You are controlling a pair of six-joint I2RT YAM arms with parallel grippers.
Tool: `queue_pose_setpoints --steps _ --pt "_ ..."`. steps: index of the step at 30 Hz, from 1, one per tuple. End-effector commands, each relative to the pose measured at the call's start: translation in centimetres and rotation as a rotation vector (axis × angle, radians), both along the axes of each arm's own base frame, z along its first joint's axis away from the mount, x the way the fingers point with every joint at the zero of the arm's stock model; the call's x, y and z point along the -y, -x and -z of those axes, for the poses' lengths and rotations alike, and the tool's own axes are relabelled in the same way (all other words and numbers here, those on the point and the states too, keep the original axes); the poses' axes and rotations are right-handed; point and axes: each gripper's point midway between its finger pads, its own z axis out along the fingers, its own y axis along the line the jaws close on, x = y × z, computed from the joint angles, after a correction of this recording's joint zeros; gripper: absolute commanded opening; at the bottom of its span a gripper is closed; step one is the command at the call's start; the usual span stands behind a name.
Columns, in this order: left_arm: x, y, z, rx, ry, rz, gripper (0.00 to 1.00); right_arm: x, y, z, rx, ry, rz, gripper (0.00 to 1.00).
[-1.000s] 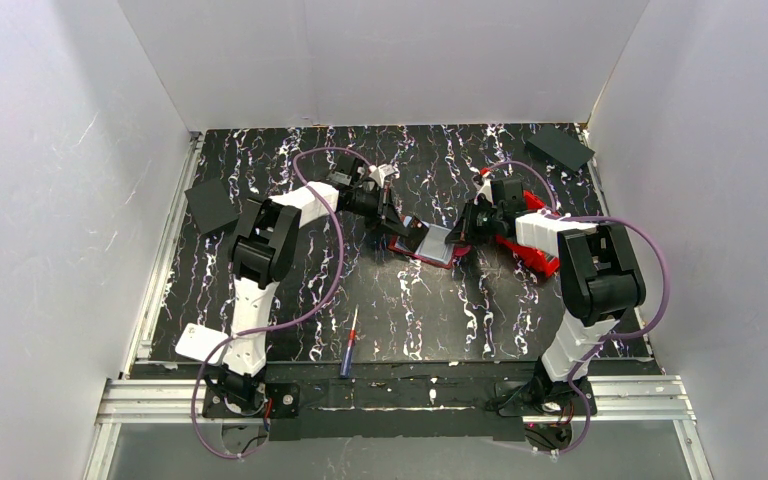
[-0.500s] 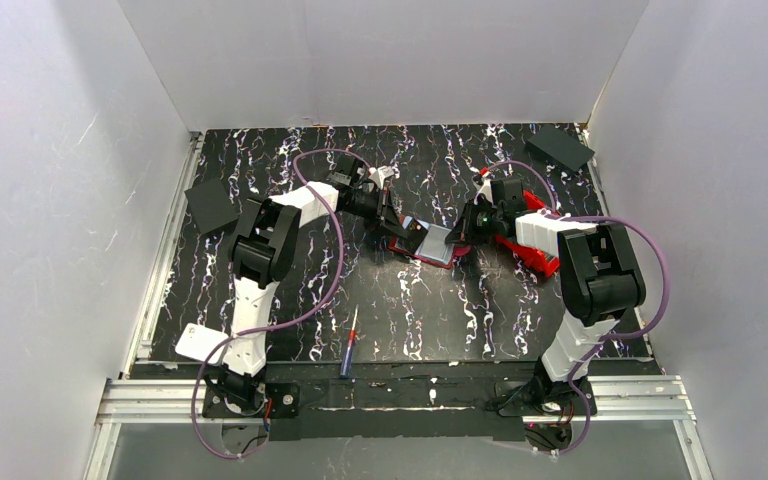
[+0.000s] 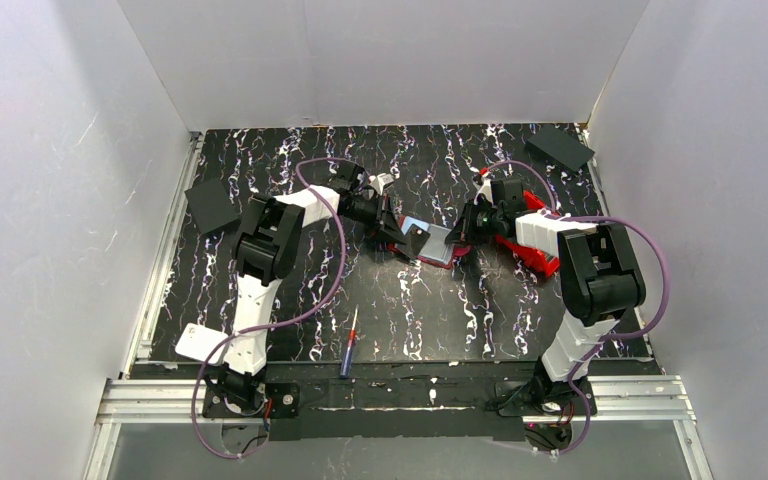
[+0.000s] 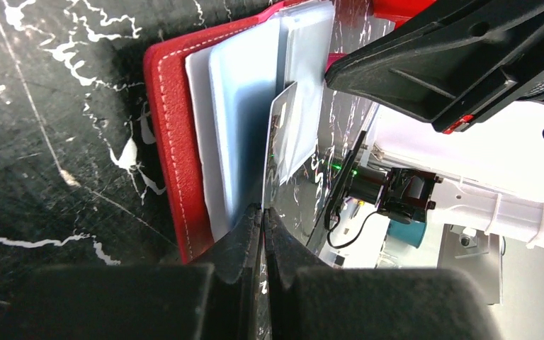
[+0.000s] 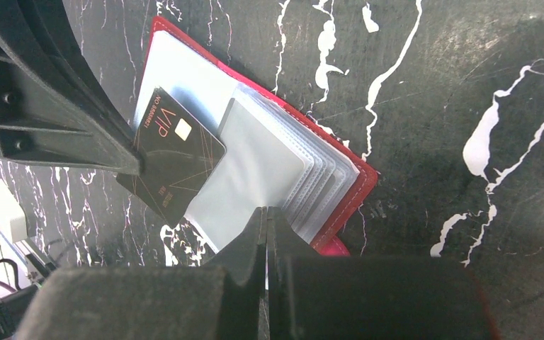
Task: Put the credit cards into the card holder
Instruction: Insert the credit card into the card holder.
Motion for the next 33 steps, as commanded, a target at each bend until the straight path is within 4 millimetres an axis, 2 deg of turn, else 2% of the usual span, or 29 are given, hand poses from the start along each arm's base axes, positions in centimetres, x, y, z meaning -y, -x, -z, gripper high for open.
queue_pose_setpoints --steps 1,15,28,31,33 --pt "-0.7 0.6 -0.3 -0.009 -0.012 -0.001 0.00 1.5 2.1 3.1 -0.100 0.080 0.002 0.01" --pt "-2.1 0.5 -0.9 -0.012 -0.014 -0.015 0.00 1.5 2.3 3.1 -0.101 0.075 -0.002 0.01" --pt "-1.9 0.6 -1.7 -0.040 0.012 0.003 0.00 1.3 2.3 3.0 -0.098 0.064 -0.012 0.01" --pt "-1.6 0.4 -2.6 -0.016 0.050 -0.024 0.00 1.0 2.0 2.4 -0.080 0.048 -0.021 0.02" --pt "-1.3 -0.2 -4.1 0.011 0.102 -0.051 0.00 0.8 1.7 1.4 -0.063 0.041 -0.022 0.11"
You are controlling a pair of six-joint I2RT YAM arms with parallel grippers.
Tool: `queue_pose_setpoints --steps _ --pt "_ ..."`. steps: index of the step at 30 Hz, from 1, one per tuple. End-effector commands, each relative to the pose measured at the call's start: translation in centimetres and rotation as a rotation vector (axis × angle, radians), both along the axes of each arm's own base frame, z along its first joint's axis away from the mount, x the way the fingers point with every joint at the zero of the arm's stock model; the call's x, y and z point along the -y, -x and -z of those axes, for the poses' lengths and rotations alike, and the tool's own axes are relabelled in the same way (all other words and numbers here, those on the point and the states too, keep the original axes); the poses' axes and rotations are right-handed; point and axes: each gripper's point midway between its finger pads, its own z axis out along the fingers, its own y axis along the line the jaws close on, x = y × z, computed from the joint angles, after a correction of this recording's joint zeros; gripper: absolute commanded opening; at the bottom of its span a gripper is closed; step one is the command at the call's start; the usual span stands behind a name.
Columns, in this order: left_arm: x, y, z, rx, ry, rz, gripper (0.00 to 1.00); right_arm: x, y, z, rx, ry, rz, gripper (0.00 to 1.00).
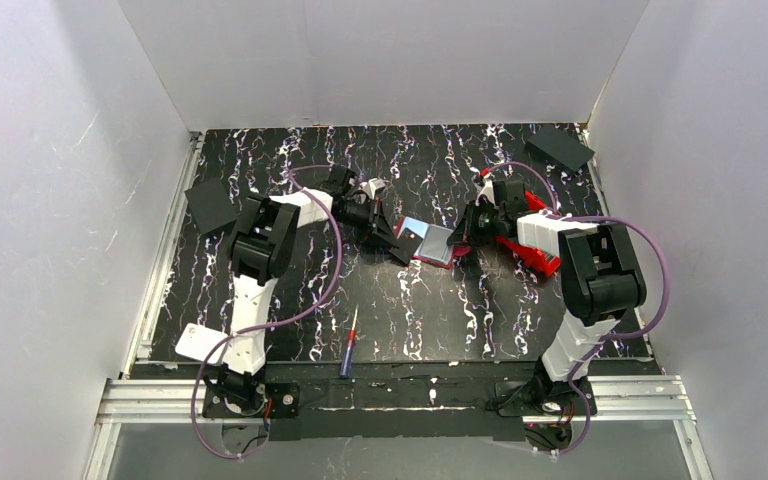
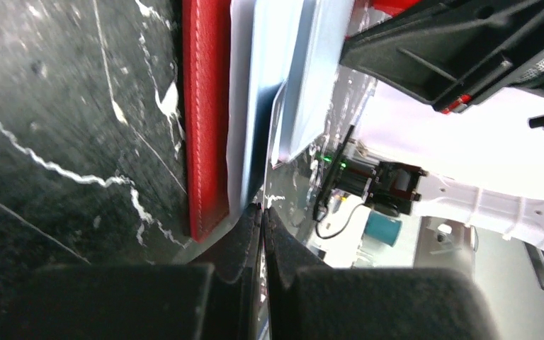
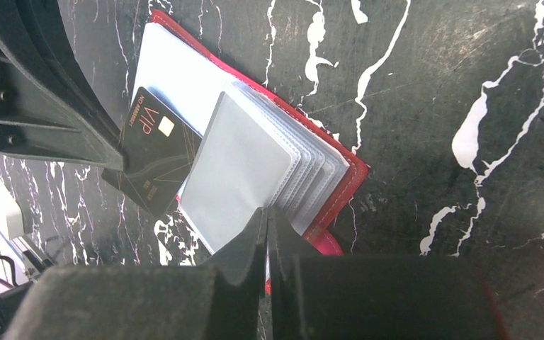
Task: Put the credit cards into the card holder
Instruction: Insert the credit card into the card holder.
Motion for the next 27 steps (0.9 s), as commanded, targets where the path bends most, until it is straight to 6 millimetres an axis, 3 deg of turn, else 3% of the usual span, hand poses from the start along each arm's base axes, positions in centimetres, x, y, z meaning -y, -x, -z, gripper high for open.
queue_pose_setpoints --steps 1,7,10,13,16,20,23,27 --pt "0.6 -1.2 -5.5 0.098 0.117 -0.050 0.00 0.6 1.1 0.5 -0.042 0.042 -0.009 0.20" --pt "0.5 -1.9 -10.0 0.224 0.138 -0.102 0.00 0.0 -0.8 -5.7 0.064 0.050 -0.006 0.48" --pt "0.6 -2.1 -13.2 0.266 0.178 -0.137 0.00 -2.3 -0.7 -9.0 0.100 -0.067 -0.016 0.65" --pt "0.8 -2.2 -16.5 0.282 0.239 -0.186 0.00 -4.9 -0.9 -12.8 0.139 -0.293 -0.013 0.76" --pt "0.9 -2.3 -19.5 0.297 0.299 -0.220 0.00 -6.4 -0.8 -16.3 0.145 -0.513 0.015 0.79" --pt "0.9 -2.1 -22.5 0.326 0.358 -0.247 0.00 -7.2 -0.7 -20.3 0.155 -0.715 0.027 0.75" --pt "0.5 -2.0 -24.0 0.354 0.375 -0.272 0.00 -7.1 -0.3 -21.8 0.169 -0.771 0.031 0.66" --pt "-0.6 -2.8 -25.5 0.384 0.376 -0.356 0.00 -5.4 0.1 -23.1 0.232 -0.711 0.085 0.73"
